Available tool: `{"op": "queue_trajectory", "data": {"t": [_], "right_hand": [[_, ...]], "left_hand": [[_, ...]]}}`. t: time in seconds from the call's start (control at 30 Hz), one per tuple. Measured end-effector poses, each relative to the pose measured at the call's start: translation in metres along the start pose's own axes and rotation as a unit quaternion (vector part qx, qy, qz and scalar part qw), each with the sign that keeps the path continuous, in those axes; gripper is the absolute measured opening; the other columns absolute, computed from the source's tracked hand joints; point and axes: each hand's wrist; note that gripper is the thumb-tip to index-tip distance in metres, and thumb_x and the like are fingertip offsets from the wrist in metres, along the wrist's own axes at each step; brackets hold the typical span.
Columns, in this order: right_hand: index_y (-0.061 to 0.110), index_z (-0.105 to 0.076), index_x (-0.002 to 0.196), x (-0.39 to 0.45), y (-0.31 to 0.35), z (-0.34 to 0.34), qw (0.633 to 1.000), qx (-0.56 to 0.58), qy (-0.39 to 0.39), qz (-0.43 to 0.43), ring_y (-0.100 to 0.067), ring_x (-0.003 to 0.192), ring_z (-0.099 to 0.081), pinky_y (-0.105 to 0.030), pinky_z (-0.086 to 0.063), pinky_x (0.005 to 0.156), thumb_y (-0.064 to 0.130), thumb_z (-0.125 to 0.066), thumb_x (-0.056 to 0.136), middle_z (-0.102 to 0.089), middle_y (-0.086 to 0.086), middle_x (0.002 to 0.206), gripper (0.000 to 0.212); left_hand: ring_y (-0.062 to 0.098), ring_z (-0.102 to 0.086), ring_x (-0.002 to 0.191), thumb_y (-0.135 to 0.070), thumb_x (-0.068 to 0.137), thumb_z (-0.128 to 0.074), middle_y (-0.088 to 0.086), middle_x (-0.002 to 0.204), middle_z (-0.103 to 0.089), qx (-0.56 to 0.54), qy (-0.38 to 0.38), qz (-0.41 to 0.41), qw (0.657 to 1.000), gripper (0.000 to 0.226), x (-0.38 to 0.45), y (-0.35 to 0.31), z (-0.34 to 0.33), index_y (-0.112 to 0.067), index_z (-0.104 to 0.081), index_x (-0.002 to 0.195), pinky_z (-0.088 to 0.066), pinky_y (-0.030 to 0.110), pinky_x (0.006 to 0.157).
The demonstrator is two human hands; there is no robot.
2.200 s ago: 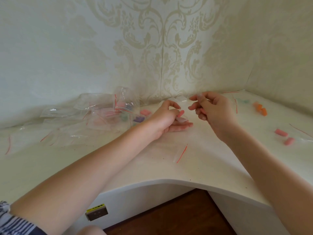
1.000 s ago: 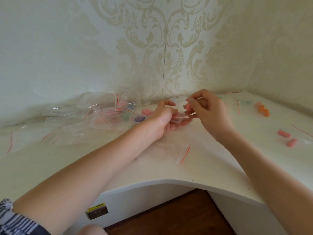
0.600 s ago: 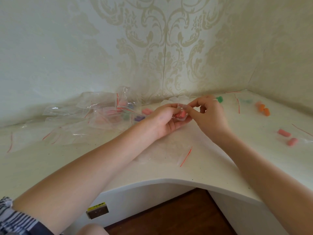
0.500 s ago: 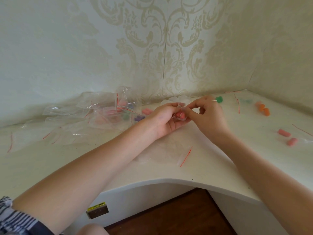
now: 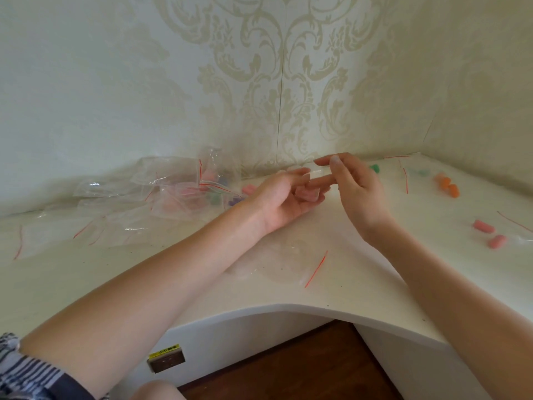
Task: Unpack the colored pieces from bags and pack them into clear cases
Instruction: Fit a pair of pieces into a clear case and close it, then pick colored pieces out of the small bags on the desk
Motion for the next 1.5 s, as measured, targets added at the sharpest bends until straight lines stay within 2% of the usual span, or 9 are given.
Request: {"op": "queue_trajectory", "data": {"t": [0.13,0.27,0.43,0.63,0.77,0.87,1.0,1.27,1.5], "right_hand": [[0.014,-0.062,0.1,0.007,-0.006,0.005,0.998,0.03,-0.051,-0.008,-0.011,0.078,-0.066,-0.018,-0.048,0.078,0.025,-0.04,0.101,-0.073,-0.001,0.073,0.025],[0.01,-0.06,0.096,0.013,-0.01,0.015,0.99,0.041,-0.126,-0.043,-0.011,0.064,-0.059,-0.016,-0.047,0.064,0.018,-0.04,0.099,-0.066,-0.002,0.069,0.022],[0.01,-0.057,0.094,0.015,-0.017,0.018,0.989,0.012,-0.142,-0.048,0.003,0.051,-0.054,-0.007,-0.041,0.053,0.012,-0.041,0.098,-0.062,-0.003,0.068,0.017],[0.01,-0.058,0.093,0.02,-0.024,0.022,0.987,-0.015,-0.151,-0.059,0.005,0.05,-0.053,-0.006,-0.039,0.051,0.01,-0.042,0.097,-0.062,-0.004,0.069,0.016],[0.009,-0.06,0.094,0.022,-0.027,0.022,0.986,-0.036,-0.146,-0.068,-0.004,0.06,-0.056,-0.007,-0.04,0.053,0.011,-0.042,0.096,-0.063,-0.001,0.068,0.018],[0.013,-0.06,0.093,0.022,-0.029,0.024,0.984,-0.063,-0.146,-0.074,-0.014,0.068,-0.057,-0.018,-0.044,0.063,0.014,-0.042,0.095,-0.064,0.001,0.069,0.018],[0.022,-0.058,0.099,0.026,-0.032,0.038,0.951,-0.231,-0.159,-0.129,-0.02,0.091,-0.057,-0.036,-0.04,0.086,0.02,-0.042,0.09,-0.067,0.003,0.092,0.018],[0.027,-0.027,0.147,0.03,-0.056,0.082,0.821,-0.501,-0.077,-0.264,-0.025,0.146,-0.002,-0.059,-0.011,0.112,0.02,-0.04,0.092,-0.013,0.002,0.159,0.057],[0.017,-0.042,0.137,0.027,-0.069,0.088,0.801,-0.512,-0.05,-0.305,-0.031,0.142,-0.018,-0.059,-0.011,0.11,0.03,-0.029,0.096,-0.032,-0.01,0.151,0.045]], "left_hand": [[0.017,-0.063,0.06,0.022,0.086,-0.041,0.022,0.116,-0.054,0.037,-0.045,-0.094,0.994,0.048,0.001,-0.013,-0.002,-0.005,-0.044,0.126,-0.051,0.038,0.091],[0.024,-0.058,0.111,0.025,0.079,-0.043,0.012,0.117,-0.058,0.198,-0.081,-0.221,0.952,0.056,0.003,-0.038,0.012,-0.009,-0.043,0.124,-0.051,0.033,0.088],[0.014,-0.063,0.085,-0.013,0.079,-0.073,-0.004,0.104,-0.058,0.457,-0.179,-0.216,0.844,0.031,0.0,-0.05,0.034,-0.018,-0.056,0.104,-0.059,0.041,0.056],[0.001,-0.062,0.05,-0.003,0.088,-0.062,0.002,0.078,-0.064,0.513,-0.157,-0.264,0.801,0.015,0.004,-0.059,0.052,-0.015,-0.064,0.078,-0.05,0.018,0.042],[0.019,-0.061,0.047,-0.004,0.089,-0.057,-0.002,0.058,-0.062,0.531,-0.15,-0.216,0.806,0.033,0.007,-0.053,0.063,-0.027,-0.062,0.066,-0.05,0.04,0.051],[0.031,-0.064,0.052,-0.011,0.094,-0.047,-0.001,0.057,-0.062,0.569,-0.156,-0.216,0.778,0.027,0.009,-0.05,0.068,-0.026,-0.06,0.074,-0.045,0.033,0.045],[0.005,-0.058,0.038,-0.004,0.094,-0.042,-0.001,0.067,-0.06,0.635,-0.184,-0.258,0.704,0.022,0.002,-0.047,0.056,-0.013,-0.061,0.089,-0.036,0.018,0.028],[0.028,-0.063,0.072,0.003,0.076,-0.046,0.007,0.078,-0.07,0.797,-0.167,-0.238,0.53,0.031,0.005,-0.048,0.049,-0.015,-0.071,0.073,-0.046,0.026,0.064],[0.025,-0.063,0.083,0.0,0.082,-0.046,0.007,0.094,-0.071,0.794,-0.176,-0.261,0.52,0.032,0.005,-0.045,0.052,-0.014,-0.073,0.091,-0.042,0.025,0.069]]}}
Point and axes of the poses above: each hand's wrist, its own x-axis towards the middle knuckle, its own z-axis out of the back of the hand, y = z × x
